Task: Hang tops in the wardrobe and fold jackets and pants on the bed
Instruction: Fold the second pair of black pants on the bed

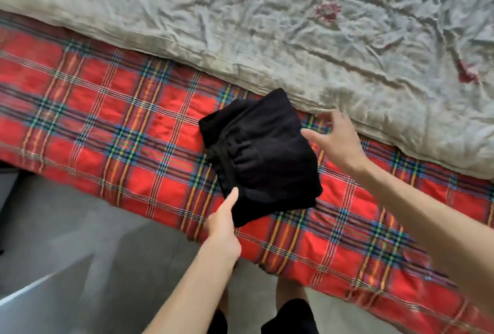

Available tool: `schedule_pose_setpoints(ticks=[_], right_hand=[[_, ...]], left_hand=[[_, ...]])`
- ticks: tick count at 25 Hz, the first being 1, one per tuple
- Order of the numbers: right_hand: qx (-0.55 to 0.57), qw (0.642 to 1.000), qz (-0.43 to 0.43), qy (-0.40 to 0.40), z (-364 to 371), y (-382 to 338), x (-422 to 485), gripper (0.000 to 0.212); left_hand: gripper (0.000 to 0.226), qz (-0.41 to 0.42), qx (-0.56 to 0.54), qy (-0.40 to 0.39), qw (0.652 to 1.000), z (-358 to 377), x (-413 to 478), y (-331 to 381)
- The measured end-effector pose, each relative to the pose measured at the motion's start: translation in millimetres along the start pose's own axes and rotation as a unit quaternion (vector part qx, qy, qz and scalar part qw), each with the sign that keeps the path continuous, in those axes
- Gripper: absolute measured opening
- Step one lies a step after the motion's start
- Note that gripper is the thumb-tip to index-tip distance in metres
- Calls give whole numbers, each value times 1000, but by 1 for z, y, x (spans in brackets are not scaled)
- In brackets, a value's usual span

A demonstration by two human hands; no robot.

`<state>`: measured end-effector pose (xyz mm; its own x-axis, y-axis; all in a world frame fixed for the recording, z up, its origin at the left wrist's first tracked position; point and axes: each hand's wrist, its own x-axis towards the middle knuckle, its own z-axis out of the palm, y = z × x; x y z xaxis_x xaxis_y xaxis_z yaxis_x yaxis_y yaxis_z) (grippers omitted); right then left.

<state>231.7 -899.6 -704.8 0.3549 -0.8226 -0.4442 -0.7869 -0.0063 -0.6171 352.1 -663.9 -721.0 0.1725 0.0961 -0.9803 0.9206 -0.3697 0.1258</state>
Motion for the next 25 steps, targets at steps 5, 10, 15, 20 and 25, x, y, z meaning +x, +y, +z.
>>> schedule_pose_setpoints(ticks=[5,10,15,20,25], right_hand=[[-340,874,-296,-181,61,-83,97,85],[-481,806,-195,-283,93,-102,130,100],[-367,873,-112,-300,62,-95,110,51],[-98,987,-10,-130,-17,-79,30,30],[14,998,-10,-58,-58,-170,-43,26]], left_hand=[[66,-90,-228,-131,961,75,-3,-61],[62,-42,-265,-149,952,112,16,-60],[74,32,-248,-43,967,74,12,-54],[54,187,-5,-92,978,3,-28,40],[44,295,163,-136,932,-51,-126,157]])
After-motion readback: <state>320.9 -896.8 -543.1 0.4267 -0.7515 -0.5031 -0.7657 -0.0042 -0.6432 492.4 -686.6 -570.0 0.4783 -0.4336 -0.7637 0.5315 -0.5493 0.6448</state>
